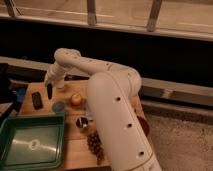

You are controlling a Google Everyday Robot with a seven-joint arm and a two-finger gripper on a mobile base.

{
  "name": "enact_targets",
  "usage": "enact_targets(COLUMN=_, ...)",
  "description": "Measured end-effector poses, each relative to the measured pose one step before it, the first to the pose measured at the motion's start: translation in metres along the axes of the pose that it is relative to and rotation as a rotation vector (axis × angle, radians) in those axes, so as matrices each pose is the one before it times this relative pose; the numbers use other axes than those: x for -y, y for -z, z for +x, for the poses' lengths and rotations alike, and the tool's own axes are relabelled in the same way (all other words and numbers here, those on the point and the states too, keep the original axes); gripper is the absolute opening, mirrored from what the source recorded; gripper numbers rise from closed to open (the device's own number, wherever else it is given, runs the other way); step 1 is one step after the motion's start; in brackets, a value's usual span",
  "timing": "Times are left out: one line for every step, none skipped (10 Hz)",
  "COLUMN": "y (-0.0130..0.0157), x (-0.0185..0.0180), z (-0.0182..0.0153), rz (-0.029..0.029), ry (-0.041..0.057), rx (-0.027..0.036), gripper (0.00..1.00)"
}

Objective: Place brush in paper cup

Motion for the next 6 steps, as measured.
enact_targets(y=0.00062, x=0.00019, z=-0.00035, rz=0.00073, ry=-0.00047, rx=-0.00050, gripper=0.79)
enact_targets(y=0.00035, x=0.00041, z=-0.00016, rz=0.00252, ry=0.00046, rx=-0.00120, gripper=0.80)
enact_targets(y=0.00184, x=0.00008, z=-0.00082, rz=0.00327, ry=0.00118, rx=0.00252, gripper=0.80)
enact_targets(y=0.00248, x=0.00023, z=-0.00100, rz=0.00462, ry=0.00200, rx=0.00403, gripper=0.80)
enact_targets(y=0.00510, x=-0.00026, z=-0.00207, rz=0.00834, ry=0.00392, rx=0.00892, gripper=0.80)
enact_targets(y=0.00470, x=-0.00053, z=-0.00149, rz=0.00920, ry=0.00386, rx=0.00857, gripper=0.80)
